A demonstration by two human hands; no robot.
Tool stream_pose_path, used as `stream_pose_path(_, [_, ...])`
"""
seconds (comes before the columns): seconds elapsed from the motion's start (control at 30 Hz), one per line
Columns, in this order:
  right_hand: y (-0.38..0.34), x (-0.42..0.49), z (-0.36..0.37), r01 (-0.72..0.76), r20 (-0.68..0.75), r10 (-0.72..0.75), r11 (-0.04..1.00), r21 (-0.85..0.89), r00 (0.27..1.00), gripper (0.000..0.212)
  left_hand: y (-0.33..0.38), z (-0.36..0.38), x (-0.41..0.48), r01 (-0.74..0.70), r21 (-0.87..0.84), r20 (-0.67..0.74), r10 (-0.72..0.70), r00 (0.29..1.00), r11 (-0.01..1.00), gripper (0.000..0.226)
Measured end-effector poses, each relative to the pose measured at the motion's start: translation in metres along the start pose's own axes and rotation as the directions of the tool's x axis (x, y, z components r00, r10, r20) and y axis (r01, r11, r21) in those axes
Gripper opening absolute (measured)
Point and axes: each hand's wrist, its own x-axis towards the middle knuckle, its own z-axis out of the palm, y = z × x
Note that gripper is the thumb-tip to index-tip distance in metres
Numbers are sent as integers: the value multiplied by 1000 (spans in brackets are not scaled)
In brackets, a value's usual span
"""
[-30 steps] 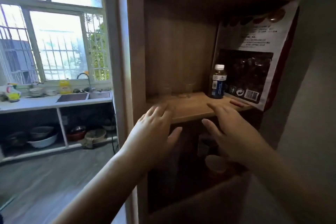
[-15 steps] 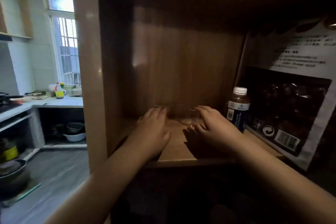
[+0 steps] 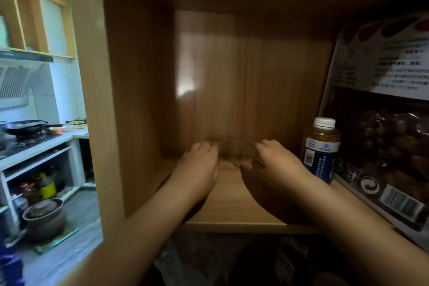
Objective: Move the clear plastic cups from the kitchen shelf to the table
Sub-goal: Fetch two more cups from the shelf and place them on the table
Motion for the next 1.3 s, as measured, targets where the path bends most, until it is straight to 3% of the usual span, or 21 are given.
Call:
stream_pose_path(0.27, [4,-4,1,114,-44,-120,988,-106,992,21,6,-2,-2,-2,-30,14,2,1000,1000,37])
stream_pose_path(0.4, [4,-12,-2,132,-111,-138,989,-64,984,9,7,-8,-8,-36,-44,-30,35,999,998,30])
stream_pose_path(0.67, [-23,-58,-16,208,-274,-210,977,-38,938,19,3,-37,-42,-150,-59,-165,138,977,987,19])
stream_pose_path(1.0, [-124,-123,-46,368,-368,-352,929,-30,860,12,-13,-117,-140,-191,-64,-195,175,965,979,13])
stream_pose_path(1.13, [-189,-144,-42,469,-423,-424,883,1,801,8,-42,-152,-197,-131,-39,-226,119,967,991,7])
stream_pose_path(1.3, [-280,-146,-27,613,-441,-524,786,77,728,11,-98,-193,-271,30,2,-230,-29,973,1000,17])
